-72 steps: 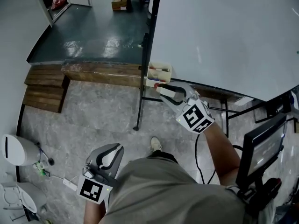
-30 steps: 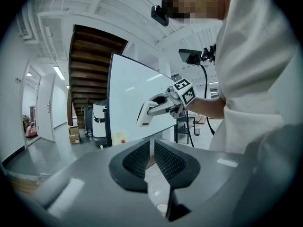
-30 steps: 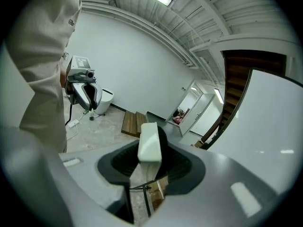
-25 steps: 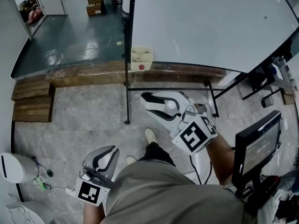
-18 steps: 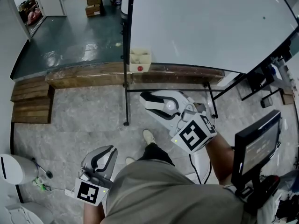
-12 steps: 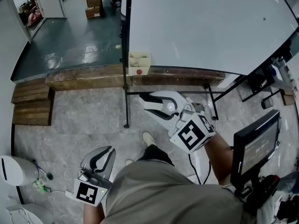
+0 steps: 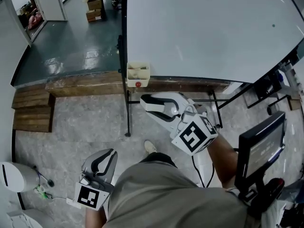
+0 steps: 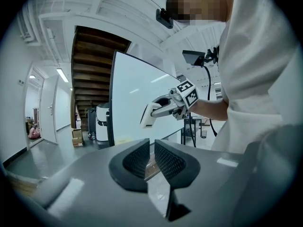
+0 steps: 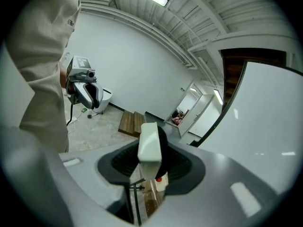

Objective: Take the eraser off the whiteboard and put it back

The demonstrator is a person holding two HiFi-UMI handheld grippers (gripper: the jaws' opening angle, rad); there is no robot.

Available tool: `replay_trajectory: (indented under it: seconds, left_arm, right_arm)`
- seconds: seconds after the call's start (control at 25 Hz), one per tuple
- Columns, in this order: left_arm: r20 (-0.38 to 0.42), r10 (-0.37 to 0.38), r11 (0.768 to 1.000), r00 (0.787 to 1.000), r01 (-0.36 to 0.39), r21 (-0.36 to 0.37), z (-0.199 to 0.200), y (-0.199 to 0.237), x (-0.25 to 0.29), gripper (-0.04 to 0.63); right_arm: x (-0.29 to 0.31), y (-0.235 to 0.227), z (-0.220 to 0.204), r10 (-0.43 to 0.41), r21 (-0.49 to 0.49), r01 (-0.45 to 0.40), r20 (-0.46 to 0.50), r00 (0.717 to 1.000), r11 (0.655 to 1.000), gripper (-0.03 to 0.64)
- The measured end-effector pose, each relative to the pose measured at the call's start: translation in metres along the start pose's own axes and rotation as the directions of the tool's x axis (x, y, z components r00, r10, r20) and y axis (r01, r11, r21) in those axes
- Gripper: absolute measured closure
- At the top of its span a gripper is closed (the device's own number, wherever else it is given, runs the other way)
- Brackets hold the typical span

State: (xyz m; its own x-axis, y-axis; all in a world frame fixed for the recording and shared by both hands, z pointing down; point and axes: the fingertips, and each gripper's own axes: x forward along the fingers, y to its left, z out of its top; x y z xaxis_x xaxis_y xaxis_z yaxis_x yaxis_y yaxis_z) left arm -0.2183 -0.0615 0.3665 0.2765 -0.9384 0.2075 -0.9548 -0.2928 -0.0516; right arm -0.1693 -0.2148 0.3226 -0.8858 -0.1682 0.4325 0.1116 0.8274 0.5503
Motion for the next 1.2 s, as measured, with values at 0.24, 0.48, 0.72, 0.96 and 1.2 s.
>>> replay_trajectory:
  seconds: [0.24,0.48,0.72,0.96,1.2]
  left_arm:
    - [-0.003,0.002,1.000,1.000,-0.002,-0.004,0.007,0.012,0.035,0.557]
    - [-0.023,0.024,1.000,0.999,-0.024,-0.015,0.007,0.024,0.059,0.557]
    - [-0.047,0.060,0.998,0.997,-0.062,-0.030,0.008,0.041,0.081,0.557]
    - [-0.065,0.082,0.996,0.994,-0.085,-0.032,0.009,0.051,0.100,0.557]
    - [-0.086,0.102,0.994,0.991,-0.106,-0.041,0.008,0.060,0.117,0.557]
  right_arm:
    - [0.014,-0.032,-0.024,0.015,0.003,-0.015,-0.008,1.000,1.000,0.465]
    - [0.036,-0.056,-0.047,0.040,0.006,-0.040,-0.005,0.999,0.999,0.465]
    - [0.061,-0.079,-0.067,0.073,0.013,-0.073,0.002,0.997,0.997,0.465]
    - [0.084,-0.096,-0.089,0.100,0.013,-0.100,0.025,0.995,0.995,0.465]
    - [0.103,-0.107,-0.108,0.129,0.022,-0.130,0.023,0.991,0.991,0.465]
